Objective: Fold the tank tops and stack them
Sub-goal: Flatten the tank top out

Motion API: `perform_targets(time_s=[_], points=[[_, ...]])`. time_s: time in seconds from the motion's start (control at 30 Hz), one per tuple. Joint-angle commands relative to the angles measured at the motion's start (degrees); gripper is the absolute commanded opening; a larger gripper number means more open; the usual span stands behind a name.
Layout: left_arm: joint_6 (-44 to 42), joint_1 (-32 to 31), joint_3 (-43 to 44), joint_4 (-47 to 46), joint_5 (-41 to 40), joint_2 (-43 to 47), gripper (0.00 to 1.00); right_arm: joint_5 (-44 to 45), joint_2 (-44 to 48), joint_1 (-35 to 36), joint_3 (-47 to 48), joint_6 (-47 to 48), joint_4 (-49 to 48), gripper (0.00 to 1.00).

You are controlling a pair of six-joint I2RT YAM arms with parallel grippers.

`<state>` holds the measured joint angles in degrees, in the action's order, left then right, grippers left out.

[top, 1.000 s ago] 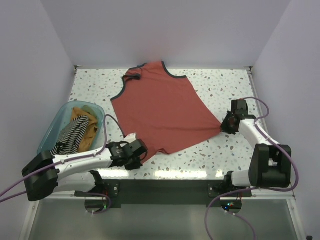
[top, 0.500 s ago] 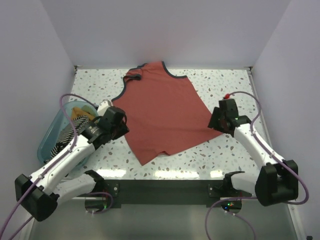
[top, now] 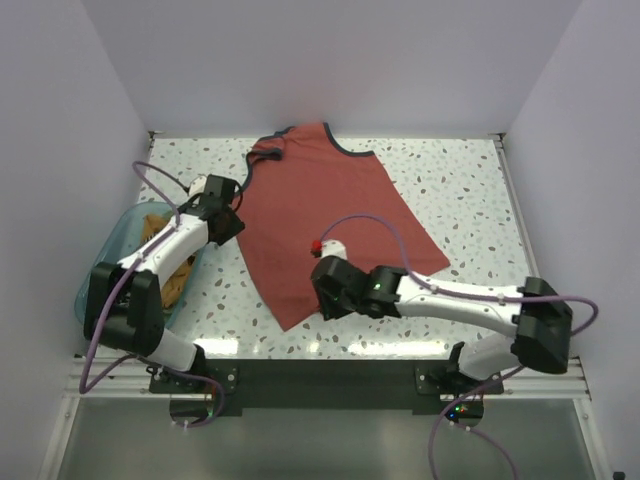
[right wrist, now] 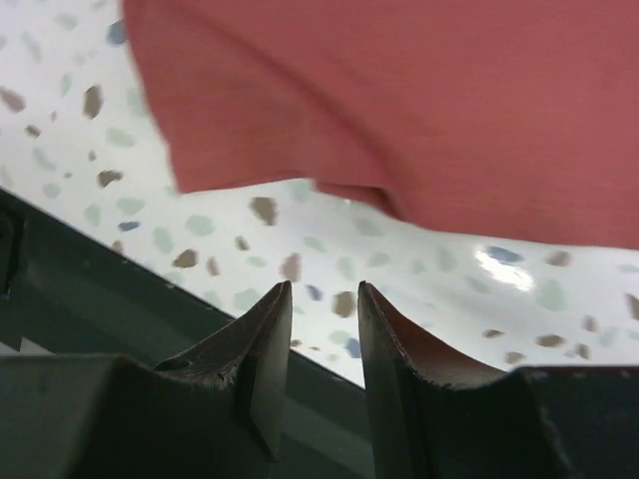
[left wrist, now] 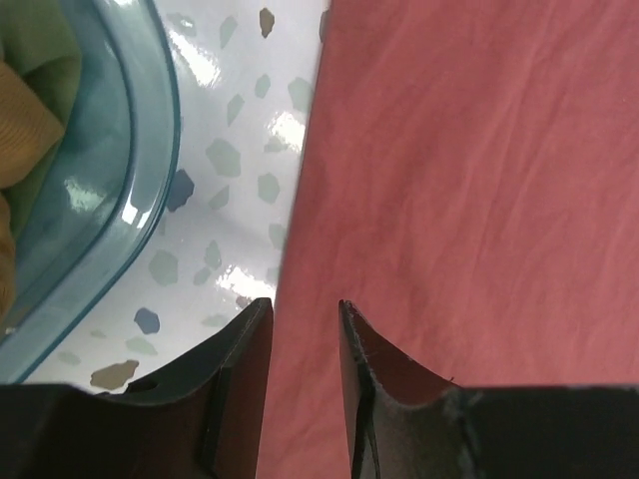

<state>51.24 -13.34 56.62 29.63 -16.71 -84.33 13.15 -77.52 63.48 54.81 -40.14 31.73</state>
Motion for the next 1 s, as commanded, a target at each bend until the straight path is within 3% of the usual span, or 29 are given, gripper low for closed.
perform_targets(time_s=[0.0, 0.17, 0.33, 0.97], points=[[-3.43, 1.30, 6.20, -4.94, -0.78, -2.66, 0.38, 5.48, -8.84, 8.73, 8.37, -2.84, -1.58, 0.36], [-4.31, 3.41, 8.59, -4.49, -0.52, -5.14, 0.38, 9.26, -21.69, 15.61, 20.40, -1.87, 1.14, 0.36], [-5.19, 4.81, 8.59, -5.19, 0.88, -4.88, 0.38, 10.32, -29.43, 17.55, 24.64, -1.96, 2.20, 0.38], [-6.60, 5.61, 7.54, -8.18, 5.02, -6.02, 0.37, 17.88, -39.03, 17.64, 27.37, 2.96, -1.05, 0.38]])
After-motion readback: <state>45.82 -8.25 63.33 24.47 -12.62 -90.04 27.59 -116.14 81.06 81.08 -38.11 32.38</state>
